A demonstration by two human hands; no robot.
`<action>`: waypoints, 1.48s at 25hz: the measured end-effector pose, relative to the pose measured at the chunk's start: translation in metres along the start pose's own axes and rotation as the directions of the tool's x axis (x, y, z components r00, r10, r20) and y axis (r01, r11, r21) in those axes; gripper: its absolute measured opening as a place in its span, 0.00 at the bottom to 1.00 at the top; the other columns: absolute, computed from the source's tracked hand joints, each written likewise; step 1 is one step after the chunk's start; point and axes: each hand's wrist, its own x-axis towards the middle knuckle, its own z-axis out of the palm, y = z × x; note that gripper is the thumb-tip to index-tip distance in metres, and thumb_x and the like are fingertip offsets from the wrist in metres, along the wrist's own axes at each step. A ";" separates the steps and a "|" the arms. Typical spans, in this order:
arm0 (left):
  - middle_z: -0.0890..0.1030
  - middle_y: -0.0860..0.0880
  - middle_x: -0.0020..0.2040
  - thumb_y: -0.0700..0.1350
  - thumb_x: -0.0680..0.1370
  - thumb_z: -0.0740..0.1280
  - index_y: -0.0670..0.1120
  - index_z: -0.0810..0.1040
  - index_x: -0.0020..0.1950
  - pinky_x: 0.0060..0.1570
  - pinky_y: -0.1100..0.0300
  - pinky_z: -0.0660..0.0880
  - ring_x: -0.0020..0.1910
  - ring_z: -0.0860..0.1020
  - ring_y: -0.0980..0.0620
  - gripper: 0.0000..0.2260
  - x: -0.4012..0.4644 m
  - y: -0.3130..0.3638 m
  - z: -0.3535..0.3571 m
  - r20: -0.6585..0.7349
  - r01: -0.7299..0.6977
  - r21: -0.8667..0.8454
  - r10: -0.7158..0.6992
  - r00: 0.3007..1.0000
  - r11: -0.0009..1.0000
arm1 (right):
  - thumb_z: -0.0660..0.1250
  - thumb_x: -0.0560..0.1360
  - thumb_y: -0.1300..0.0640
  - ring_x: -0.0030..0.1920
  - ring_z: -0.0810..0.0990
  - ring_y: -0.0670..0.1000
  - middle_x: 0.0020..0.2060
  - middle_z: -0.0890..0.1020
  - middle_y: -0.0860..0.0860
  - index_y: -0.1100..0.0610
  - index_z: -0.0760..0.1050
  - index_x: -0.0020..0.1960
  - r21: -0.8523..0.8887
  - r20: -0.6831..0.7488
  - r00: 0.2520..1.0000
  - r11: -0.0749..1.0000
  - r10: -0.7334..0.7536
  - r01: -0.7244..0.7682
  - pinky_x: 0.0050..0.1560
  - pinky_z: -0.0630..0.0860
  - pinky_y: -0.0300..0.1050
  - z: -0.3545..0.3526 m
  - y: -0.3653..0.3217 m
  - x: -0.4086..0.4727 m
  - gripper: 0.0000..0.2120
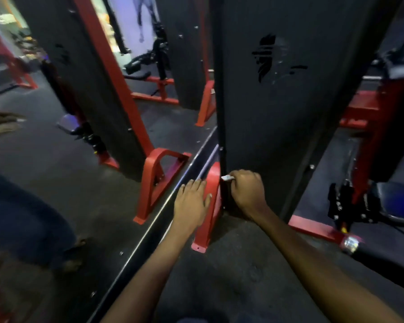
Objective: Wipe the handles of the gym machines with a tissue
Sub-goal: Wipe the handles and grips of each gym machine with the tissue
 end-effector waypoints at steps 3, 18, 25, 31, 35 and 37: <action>0.78 0.41 0.64 0.52 0.78 0.55 0.41 0.75 0.68 0.66 0.46 0.69 0.64 0.75 0.41 0.24 0.054 -0.008 0.021 -0.020 -0.188 -0.069 0.188 0.982 0.980 | 0.59 0.71 0.62 0.43 0.79 0.57 0.40 0.82 0.54 0.58 0.79 0.45 -0.069 -0.017 0.995 0.993 0.096 -0.097 0.46 0.73 0.50 0.000 0.013 0.021 0.11; 0.80 0.40 0.61 0.54 0.77 0.54 0.40 0.78 0.64 0.60 0.43 0.74 0.60 0.79 0.40 0.25 0.141 0.136 0.033 -0.244 -0.930 -0.346 0.946 0.213 0.120 | 0.59 0.72 0.60 0.50 0.80 0.55 0.48 0.83 0.53 0.54 0.81 0.53 0.070 -0.643 0.310 0.457 0.700 -0.887 0.47 0.76 0.48 -0.103 -0.002 -0.103 0.15; 0.66 0.44 0.75 0.49 0.81 0.57 0.44 0.66 0.74 0.73 0.49 0.58 0.75 0.61 0.45 0.22 0.095 0.277 -0.040 -0.646 -0.849 -0.079 0.676 -0.355 -0.522 | 0.65 0.71 0.69 0.48 0.80 0.49 0.46 0.84 0.48 0.57 0.82 0.49 0.218 -0.782 0.030 0.318 0.622 -0.923 0.44 0.67 0.28 -0.126 0.001 -0.180 0.12; 0.47 0.51 0.80 0.49 0.82 0.56 0.50 0.56 0.78 0.77 0.50 0.46 0.79 0.47 0.46 0.24 0.055 0.388 -0.081 -0.685 -0.664 0.399 0.275 -0.674 -0.632 | 0.64 0.72 0.68 0.48 0.81 0.46 0.46 0.83 0.46 0.56 0.81 0.50 0.260 -0.746 0.024 0.324 0.665 -0.910 0.48 0.77 0.40 -0.116 0.018 -0.200 0.13; 0.40 0.52 0.80 0.52 0.83 0.52 0.52 0.44 0.80 0.76 0.49 0.39 0.78 0.40 0.47 0.27 0.049 0.433 -0.079 -0.682 -0.545 0.556 0.030 -0.731 -0.628 | 0.65 0.72 0.69 0.50 0.78 0.35 0.48 0.80 0.35 0.43 0.78 0.48 0.219 -0.744 0.139 0.435 0.654 -0.873 0.52 0.74 0.31 -0.124 0.020 -0.191 0.20; 0.40 0.51 0.80 0.53 0.83 0.53 0.52 0.44 0.80 0.75 0.48 0.39 0.78 0.40 0.46 0.29 0.045 0.449 -0.076 -0.686 -0.517 0.603 -0.064 -0.725 -0.607 | 0.65 0.72 0.67 0.53 0.78 0.39 0.51 0.79 0.39 0.44 0.76 0.52 0.102 -0.751 0.206 0.418 0.627 -0.903 0.53 0.74 0.34 -0.127 0.032 -0.183 0.19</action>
